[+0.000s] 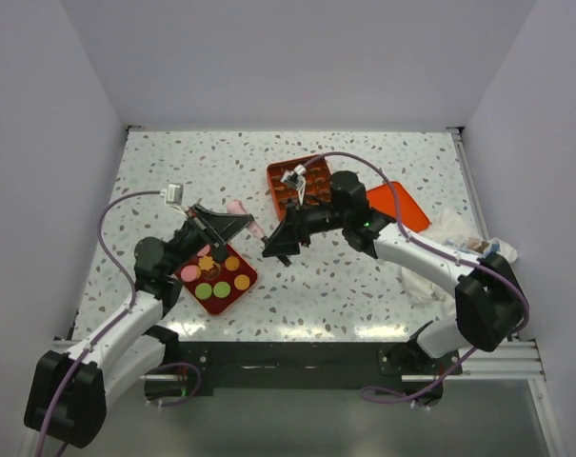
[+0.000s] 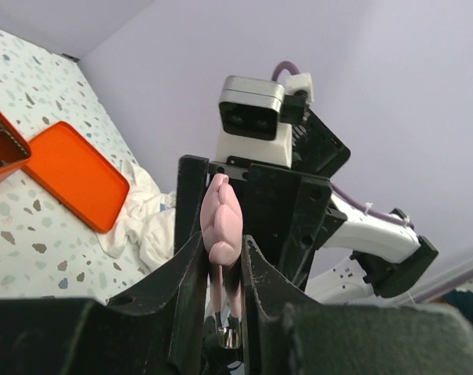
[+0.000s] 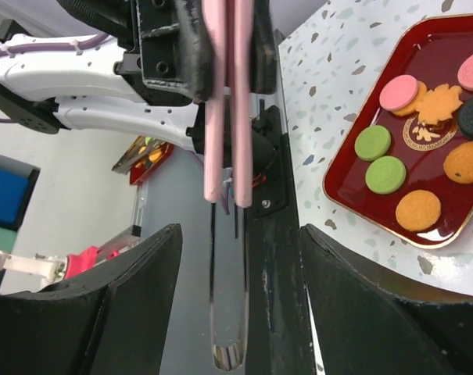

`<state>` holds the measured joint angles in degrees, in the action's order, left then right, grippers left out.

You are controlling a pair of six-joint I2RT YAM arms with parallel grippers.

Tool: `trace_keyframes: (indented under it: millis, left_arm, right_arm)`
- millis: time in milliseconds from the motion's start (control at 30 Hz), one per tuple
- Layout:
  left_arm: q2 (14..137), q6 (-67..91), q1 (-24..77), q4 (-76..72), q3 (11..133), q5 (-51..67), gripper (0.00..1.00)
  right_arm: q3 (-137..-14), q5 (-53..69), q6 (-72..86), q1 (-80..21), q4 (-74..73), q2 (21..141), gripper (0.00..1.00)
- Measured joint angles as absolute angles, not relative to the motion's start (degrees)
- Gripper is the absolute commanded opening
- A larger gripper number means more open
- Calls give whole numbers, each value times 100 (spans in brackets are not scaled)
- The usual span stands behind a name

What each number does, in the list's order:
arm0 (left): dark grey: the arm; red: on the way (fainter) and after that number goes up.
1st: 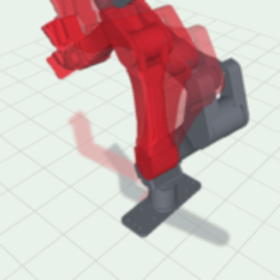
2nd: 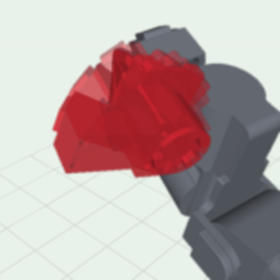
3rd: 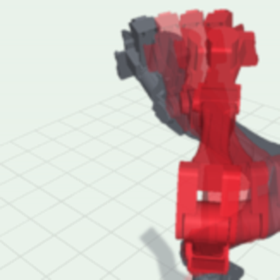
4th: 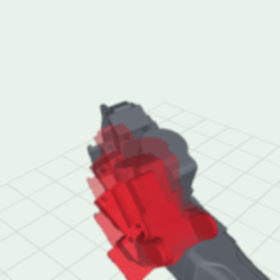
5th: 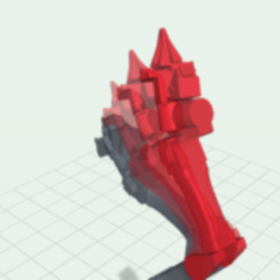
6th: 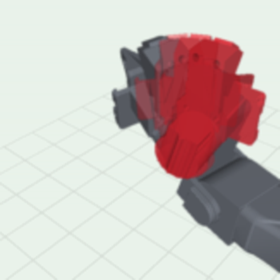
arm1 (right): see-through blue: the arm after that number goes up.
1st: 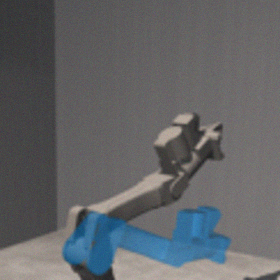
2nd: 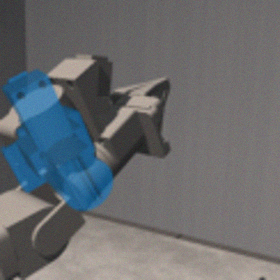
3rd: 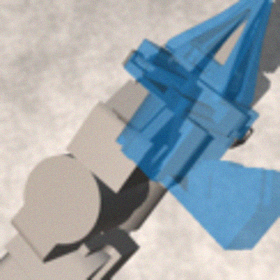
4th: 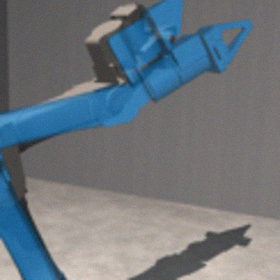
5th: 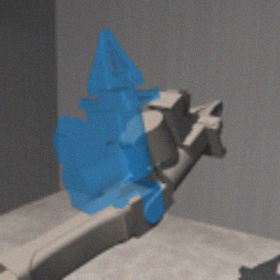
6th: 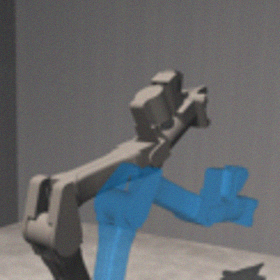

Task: Pack the cookies
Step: Pick up the clamp at the center of the board.

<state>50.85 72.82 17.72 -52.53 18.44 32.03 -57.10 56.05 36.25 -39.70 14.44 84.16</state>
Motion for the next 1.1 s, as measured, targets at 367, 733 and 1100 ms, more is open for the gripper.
trace_keyframes:
  millis: [367,733,1100]
  left_arm:
    - [4676,7286,1772,-4106,1951,2353,18]
    - [4456,7295,1772,-3850,1951,2034,20]
    - [4423,7312,1772,-3940,1916,2036,20]
  right_arm:
    - [-6023,5186,3614,-4351,1461,8709,56]
    - [-6031,5046,4005,-4425,1726,8921,55]
    - [-6047,5048,4294,-4414,2029,8921,42]
